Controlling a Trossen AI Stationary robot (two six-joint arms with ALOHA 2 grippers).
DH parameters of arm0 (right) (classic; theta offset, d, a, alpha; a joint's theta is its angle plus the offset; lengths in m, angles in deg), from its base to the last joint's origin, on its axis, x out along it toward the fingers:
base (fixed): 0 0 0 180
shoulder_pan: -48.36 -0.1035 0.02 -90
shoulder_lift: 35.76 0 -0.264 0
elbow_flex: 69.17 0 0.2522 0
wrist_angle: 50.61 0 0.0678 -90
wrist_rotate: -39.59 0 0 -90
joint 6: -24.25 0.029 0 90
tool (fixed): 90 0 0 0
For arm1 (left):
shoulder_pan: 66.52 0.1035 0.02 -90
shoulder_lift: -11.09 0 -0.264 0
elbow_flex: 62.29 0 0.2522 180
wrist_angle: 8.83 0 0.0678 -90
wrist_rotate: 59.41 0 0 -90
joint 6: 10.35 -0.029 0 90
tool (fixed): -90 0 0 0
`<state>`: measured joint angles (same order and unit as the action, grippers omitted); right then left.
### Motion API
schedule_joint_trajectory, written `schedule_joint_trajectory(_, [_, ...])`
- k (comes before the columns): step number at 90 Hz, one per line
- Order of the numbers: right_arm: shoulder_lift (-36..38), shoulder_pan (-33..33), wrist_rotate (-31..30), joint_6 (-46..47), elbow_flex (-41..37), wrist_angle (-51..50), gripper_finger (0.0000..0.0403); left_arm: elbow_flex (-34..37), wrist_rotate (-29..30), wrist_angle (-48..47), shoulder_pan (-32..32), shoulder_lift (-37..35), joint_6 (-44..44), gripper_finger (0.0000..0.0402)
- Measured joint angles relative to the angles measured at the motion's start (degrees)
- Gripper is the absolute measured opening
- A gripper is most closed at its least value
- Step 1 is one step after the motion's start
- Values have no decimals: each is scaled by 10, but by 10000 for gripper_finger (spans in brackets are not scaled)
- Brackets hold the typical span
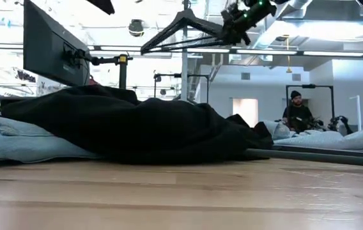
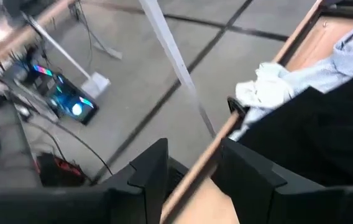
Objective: Hang clothes
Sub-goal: Hang the grey hanger on the rack
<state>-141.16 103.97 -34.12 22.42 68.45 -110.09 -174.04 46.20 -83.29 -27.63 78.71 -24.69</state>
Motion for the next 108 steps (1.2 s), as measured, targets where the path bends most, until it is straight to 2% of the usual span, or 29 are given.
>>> schedule_joint_trajectory(11, [21, 23, 0, -1, 23, -136, 255, 0, -1, -39, 0, -1, 19, 130])
schedule_joint_trajectory(21, [42, 37, 0, 0, 42, -259, 274, 0, -22, -56, 0, -2, 25, 130])
schedule_joint_trajectory(41, [100, -7, 3, 7, 44, -435, 278, 1, -147, -35, -7, -2, 13, 130])
schedule_joint_trajectory(47, [116, -33, 0, 27, 28, -438, 278, 16, -194, 0, -15, -2, 8, 130])
schedule_joint_trajectory(57, [156, -83, -10, 74, -42, -416, 278, 59, -263, 66, -21, -1, 13, 130])
schedule_joint_trajectory(62, [177, -113, -41, 97, -87, -420, 278, 84, -277, 94, -25, -1, 31, 130])
schedule_joint_trajectory(70, [211, -163, -87, 156, -182, -397, 278, 133, -294, 137, -48, 1, 70, 130])
schedule_joint_trajectory(84, [257, -255, -94, 275, -363, -294, 278, 213, -334, 193, -116, 11, 113, 130])
schedule_joint_trajectory(95, [272, -335, -92, 340, -486, -237, 278, 243, -328, 219, -202, 47, 136, 130])
schedule_joint_trajectory(108, [275, -442, -124, 409, -596, -214, 278, 250, -256, 242, -308, 137, 172, 130])
